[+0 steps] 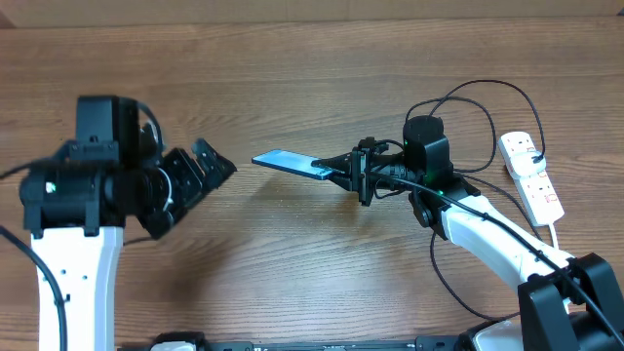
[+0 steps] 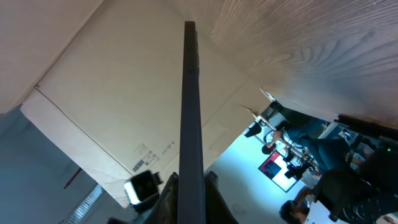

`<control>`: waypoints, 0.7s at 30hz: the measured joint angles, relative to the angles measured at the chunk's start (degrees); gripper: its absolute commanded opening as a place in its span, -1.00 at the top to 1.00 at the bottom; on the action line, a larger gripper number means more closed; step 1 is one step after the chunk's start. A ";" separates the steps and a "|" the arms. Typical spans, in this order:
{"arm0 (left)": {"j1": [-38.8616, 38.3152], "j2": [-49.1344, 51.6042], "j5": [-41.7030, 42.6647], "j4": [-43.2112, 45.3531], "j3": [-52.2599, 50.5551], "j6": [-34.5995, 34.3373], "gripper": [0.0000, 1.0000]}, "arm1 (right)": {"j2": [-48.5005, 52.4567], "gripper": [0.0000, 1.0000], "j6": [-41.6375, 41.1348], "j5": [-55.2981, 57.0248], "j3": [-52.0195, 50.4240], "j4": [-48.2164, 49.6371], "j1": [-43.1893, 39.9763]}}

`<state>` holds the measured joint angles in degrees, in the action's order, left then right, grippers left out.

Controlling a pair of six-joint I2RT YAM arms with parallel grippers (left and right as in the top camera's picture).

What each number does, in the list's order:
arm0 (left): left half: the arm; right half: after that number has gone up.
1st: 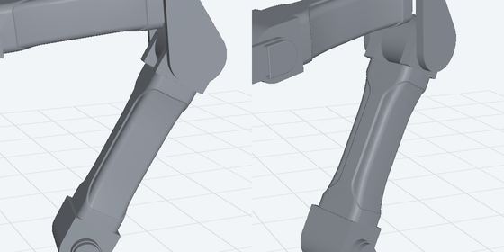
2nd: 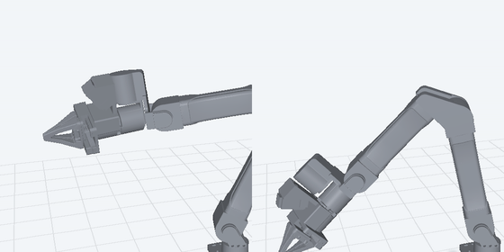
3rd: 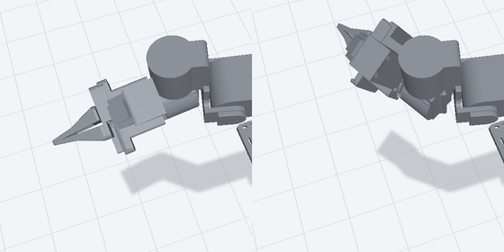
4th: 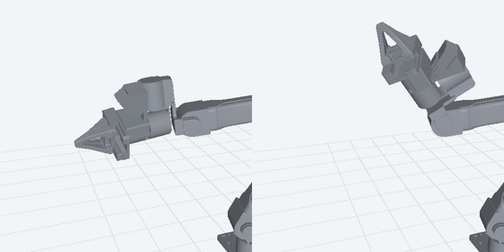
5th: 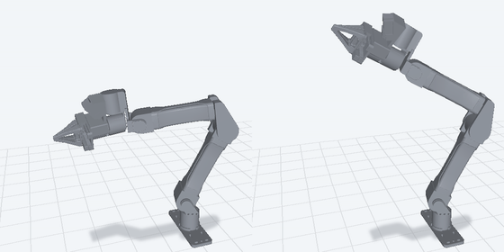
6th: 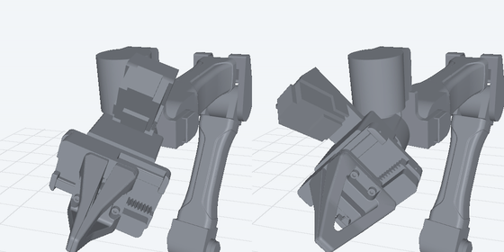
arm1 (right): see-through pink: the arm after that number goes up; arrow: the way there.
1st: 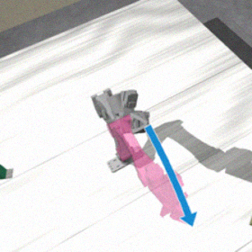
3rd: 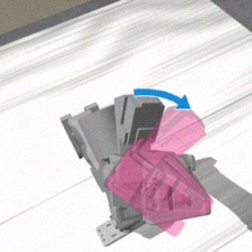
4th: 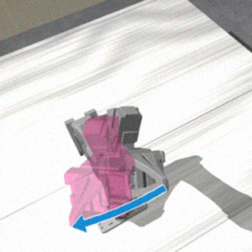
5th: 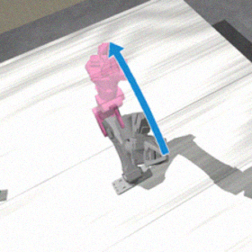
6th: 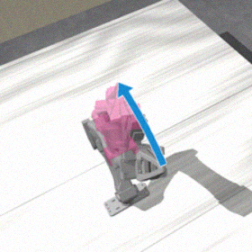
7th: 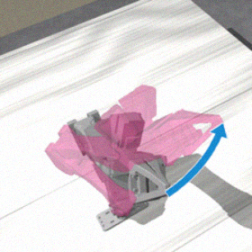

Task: Plug charger to phone and switch on socket
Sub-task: 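Bring the left gripper back toward the phone held by the right gripper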

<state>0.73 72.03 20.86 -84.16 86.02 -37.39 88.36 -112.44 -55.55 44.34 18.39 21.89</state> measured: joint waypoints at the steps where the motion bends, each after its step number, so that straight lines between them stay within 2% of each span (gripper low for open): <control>1: 0.00 -1.16 0.24 0.02 -1.36 -0.02 -1.00 | 0.00 0.92 0.02 0.11 0.00 0.02 0.02; 7: 0.00 -12.20 -1.16 -0.50 -7.26 -2.10 -1.00 | 0.00 0.92 1.22 1.33 0.00 0.00 0.00; 13: 0.00 -25.92 -8.59 -3.65 -9.62 -4.72 -1.00 | 0.00 0.92 4.48 3.50 0.00 -0.42 0.00; 21: 0.00 -38.99 -12.33 4.66 -15.34 -11.45 -0.99 | 0.00 0.92 5.77 6.21 0.00 -0.42 0.00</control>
<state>0.73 33.04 8.54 -79.50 70.67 -48.84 88.36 -106.67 -49.34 44.34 17.98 21.89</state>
